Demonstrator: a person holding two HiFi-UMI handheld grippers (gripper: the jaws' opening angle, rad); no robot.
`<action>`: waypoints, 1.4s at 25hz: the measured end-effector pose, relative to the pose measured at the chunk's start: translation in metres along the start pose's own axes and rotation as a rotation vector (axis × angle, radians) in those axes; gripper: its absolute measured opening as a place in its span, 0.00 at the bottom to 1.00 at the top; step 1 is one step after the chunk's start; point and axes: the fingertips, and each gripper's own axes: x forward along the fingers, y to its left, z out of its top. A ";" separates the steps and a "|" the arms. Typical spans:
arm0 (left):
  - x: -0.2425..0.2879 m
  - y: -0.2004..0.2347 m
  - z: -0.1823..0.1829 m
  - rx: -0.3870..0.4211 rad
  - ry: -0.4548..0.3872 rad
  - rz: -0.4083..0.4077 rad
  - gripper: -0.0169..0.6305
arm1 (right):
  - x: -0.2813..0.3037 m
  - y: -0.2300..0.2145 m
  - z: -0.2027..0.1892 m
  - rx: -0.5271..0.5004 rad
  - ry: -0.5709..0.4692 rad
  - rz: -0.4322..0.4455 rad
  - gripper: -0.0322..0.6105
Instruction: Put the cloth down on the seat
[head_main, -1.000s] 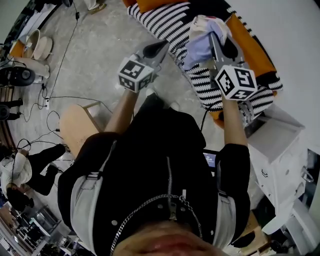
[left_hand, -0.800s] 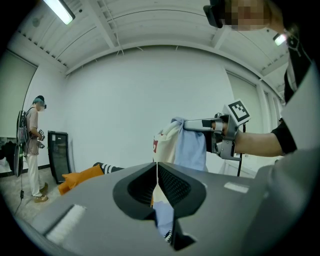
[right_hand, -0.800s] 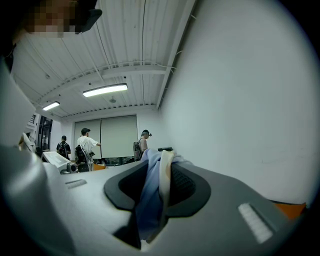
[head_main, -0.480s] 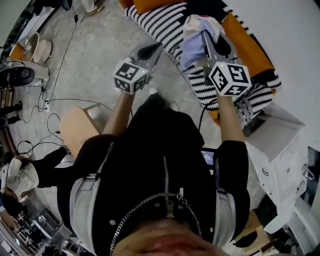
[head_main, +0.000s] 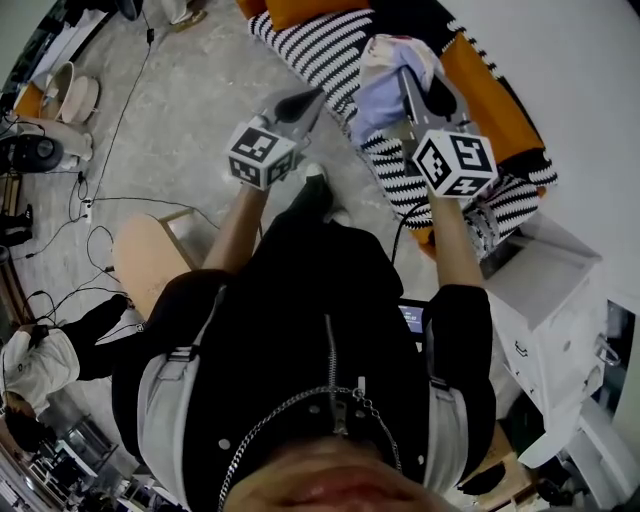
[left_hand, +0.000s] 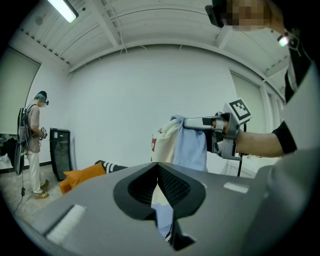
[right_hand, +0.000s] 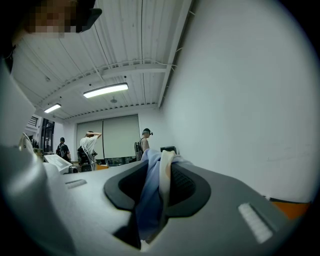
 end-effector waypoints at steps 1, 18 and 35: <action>0.003 0.002 -0.001 -0.003 0.002 -0.004 0.04 | 0.002 -0.001 0.000 0.000 0.002 -0.002 0.21; 0.081 0.067 -0.002 -0.050 0.020 -0.079 0.04 | 0.079 -0.050 0.003 0.001 0.046 -0.066 0.21; 0.131 0.171 0.006 -0.056 -0.004 -0.123 0.04 | 0.185 -0.070 0.020 -0.021 0.048 -0.130 0.21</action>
